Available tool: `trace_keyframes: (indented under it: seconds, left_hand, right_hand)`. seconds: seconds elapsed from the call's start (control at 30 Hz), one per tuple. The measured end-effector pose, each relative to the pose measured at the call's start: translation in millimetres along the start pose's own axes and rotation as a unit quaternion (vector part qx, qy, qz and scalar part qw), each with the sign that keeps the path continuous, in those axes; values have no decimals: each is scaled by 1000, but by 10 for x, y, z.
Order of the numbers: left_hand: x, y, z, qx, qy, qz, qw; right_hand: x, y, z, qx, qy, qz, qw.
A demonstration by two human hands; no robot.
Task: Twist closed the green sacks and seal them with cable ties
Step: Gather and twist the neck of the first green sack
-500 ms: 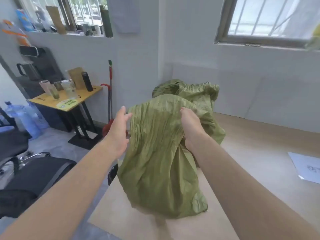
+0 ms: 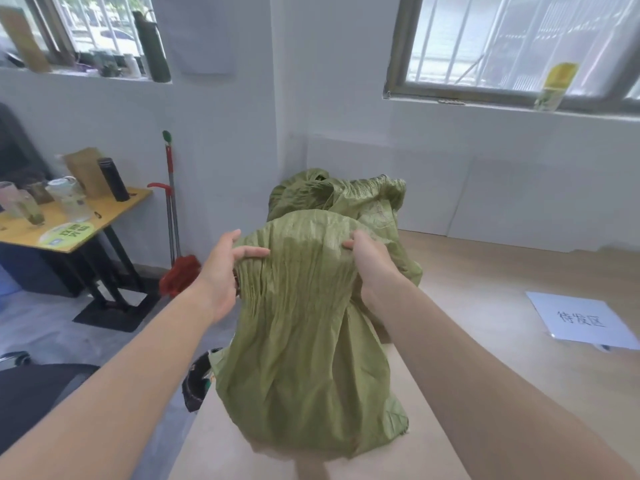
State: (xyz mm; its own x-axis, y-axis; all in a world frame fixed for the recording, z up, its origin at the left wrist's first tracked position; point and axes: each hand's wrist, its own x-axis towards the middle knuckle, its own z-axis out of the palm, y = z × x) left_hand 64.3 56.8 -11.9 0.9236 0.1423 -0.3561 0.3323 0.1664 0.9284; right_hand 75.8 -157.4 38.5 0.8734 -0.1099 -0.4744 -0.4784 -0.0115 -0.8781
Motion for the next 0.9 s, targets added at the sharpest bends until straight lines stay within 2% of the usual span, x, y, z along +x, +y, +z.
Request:
trace_keyframes:
  seconds: [0.23,0.4,0.6,0.9]
  left_hand:
    - [-201,250,154,0,-19,30,999]
    - [-357,443,301,-19,-110,72,991]
    - [-641,661,697,35,-184,135,973]
    - [-1094,654,1756,13,-168,176,970]
  right_hand:
    - [-230,-136,65,27,19,-18,999]
    - [-354,-283,-124,48,80,-91,991]
    - [-472,-488,-509,80,103,-166,977]
    - [-595,-491,-1618,91,56,-214,971]
